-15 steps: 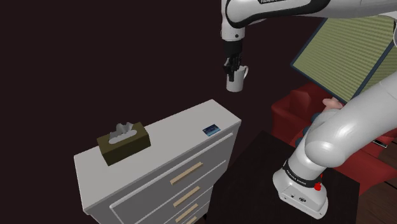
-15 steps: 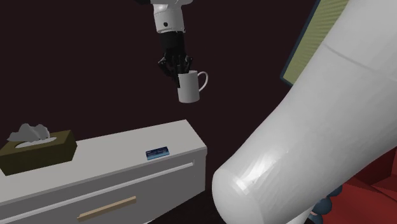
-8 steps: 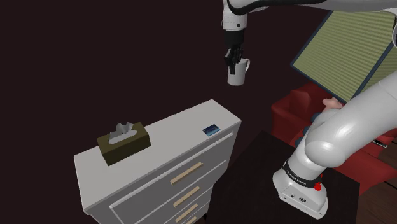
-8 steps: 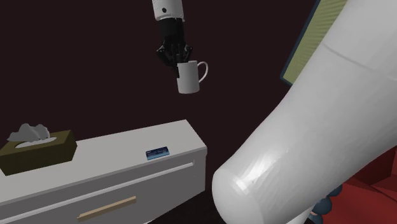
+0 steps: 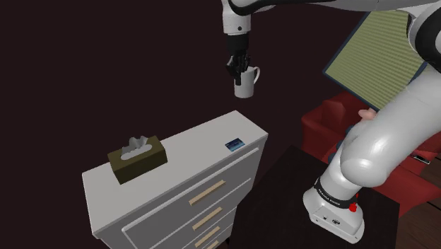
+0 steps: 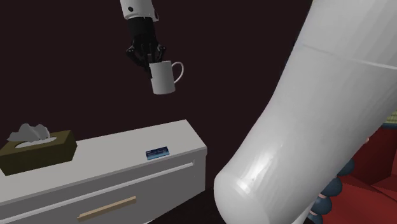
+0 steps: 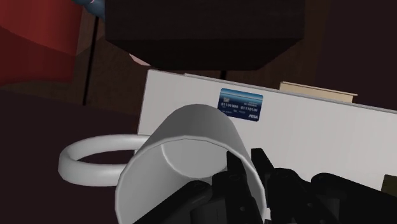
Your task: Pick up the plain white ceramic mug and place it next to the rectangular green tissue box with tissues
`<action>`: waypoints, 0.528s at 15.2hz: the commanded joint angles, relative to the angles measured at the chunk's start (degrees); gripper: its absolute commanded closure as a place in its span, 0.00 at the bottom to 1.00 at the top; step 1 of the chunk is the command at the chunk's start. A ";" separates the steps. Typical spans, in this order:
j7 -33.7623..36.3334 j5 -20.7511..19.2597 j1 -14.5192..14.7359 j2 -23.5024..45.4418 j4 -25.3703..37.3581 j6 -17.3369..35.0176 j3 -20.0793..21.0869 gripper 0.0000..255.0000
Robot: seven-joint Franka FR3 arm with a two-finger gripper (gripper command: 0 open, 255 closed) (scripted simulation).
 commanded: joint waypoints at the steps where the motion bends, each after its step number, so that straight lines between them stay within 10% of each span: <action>1: 2.61 0.55 1.05 2.61 3.10 -0.50 1.52 1.00; 8: 10.96 0.92 4.85 13.37 15.64 -2.31 5.94 1.00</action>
